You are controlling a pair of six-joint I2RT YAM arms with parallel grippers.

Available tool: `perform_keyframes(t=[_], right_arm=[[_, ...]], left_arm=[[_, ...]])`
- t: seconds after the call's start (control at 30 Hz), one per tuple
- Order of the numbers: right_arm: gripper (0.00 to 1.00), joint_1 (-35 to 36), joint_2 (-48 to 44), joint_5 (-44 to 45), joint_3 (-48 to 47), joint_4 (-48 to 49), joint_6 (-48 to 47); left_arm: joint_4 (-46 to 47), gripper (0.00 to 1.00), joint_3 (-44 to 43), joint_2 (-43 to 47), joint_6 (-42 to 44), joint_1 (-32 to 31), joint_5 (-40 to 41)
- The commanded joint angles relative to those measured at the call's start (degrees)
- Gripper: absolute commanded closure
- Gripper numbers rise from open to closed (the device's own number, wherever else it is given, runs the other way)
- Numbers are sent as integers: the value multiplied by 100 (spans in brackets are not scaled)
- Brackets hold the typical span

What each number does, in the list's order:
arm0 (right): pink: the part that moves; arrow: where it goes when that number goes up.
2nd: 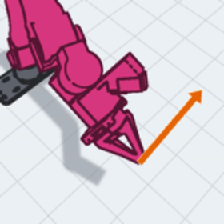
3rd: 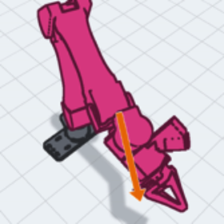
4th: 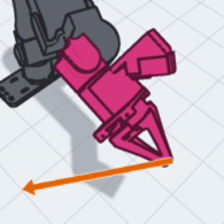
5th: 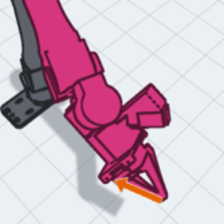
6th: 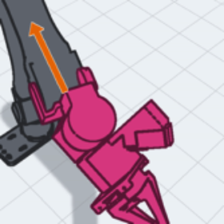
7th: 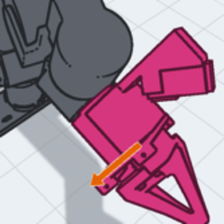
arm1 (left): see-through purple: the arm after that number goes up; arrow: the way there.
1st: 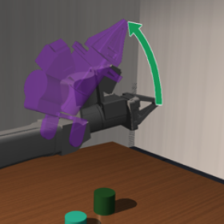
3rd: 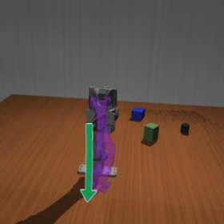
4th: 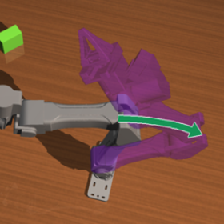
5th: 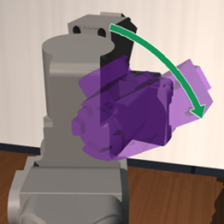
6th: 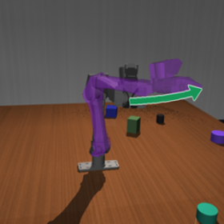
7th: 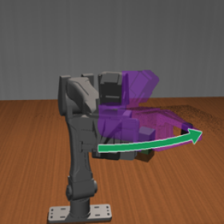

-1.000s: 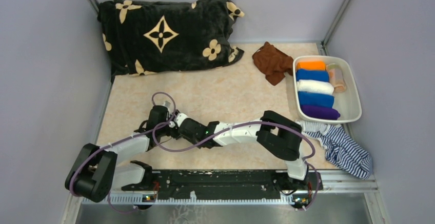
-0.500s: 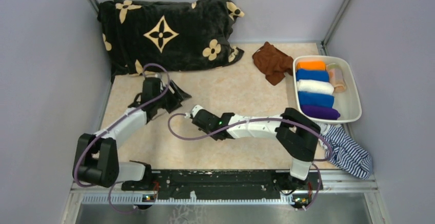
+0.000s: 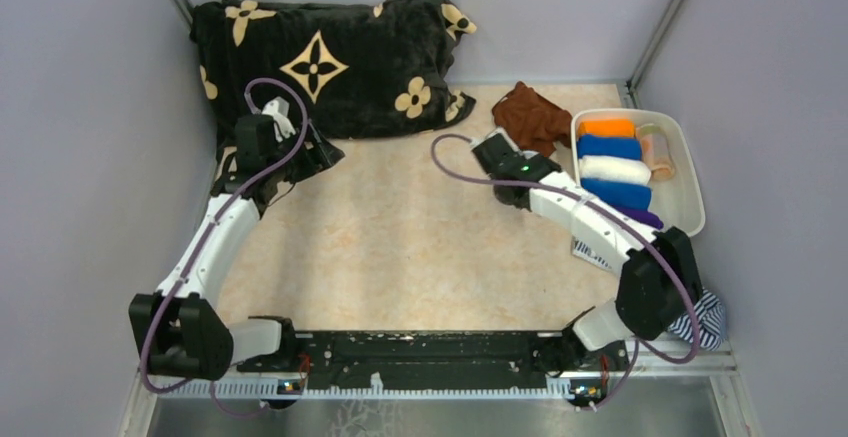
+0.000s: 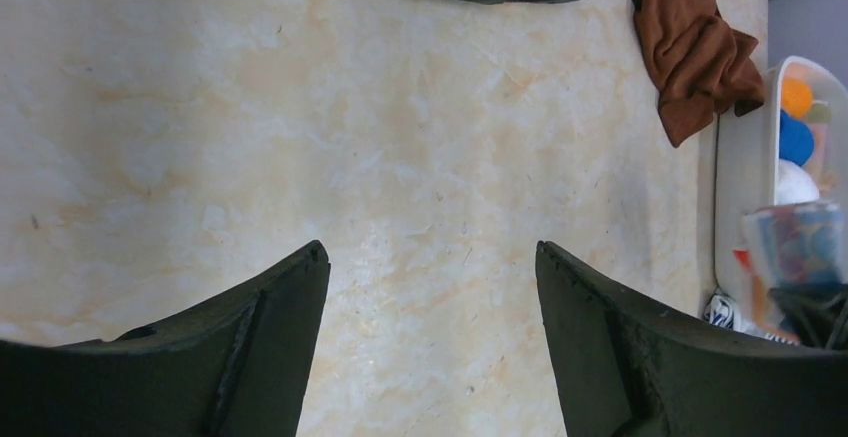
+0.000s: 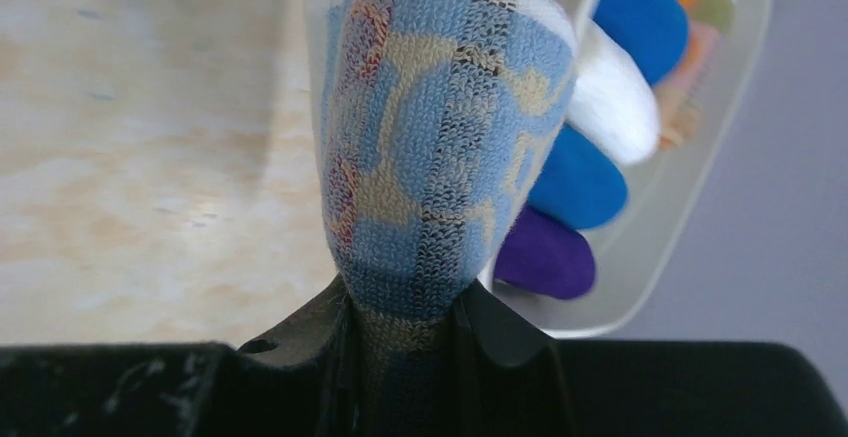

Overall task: Roll the towels
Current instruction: Pick up the towel at the center of the board, then place the towel in the bin.

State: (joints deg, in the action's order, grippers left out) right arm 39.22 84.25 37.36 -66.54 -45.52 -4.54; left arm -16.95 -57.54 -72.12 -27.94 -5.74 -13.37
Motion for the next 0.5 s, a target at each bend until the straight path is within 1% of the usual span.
perform_keyframes(t=[0.0,0.17,0.2,0.37,0.47], right_arm=[[100,-1022,-614,446,-354,-373,-661],[100,-2432,-792,310,-400,102,-1530],[100,-2827,-769,304,-411,221,-1679],[100,-4240,-549,154,-311,1094,-2362],[100,-4910,-431,8,-146,1685,-2986]], left_arm=[[-135,19,-64,510,720,16,-57],[-101,15,131,714,959,-59,21],[-136,15,121,682,1003,-112,30],[-122,14,234,550,991,-277,-287],[-81,14,302,550,958,-287,-408]])
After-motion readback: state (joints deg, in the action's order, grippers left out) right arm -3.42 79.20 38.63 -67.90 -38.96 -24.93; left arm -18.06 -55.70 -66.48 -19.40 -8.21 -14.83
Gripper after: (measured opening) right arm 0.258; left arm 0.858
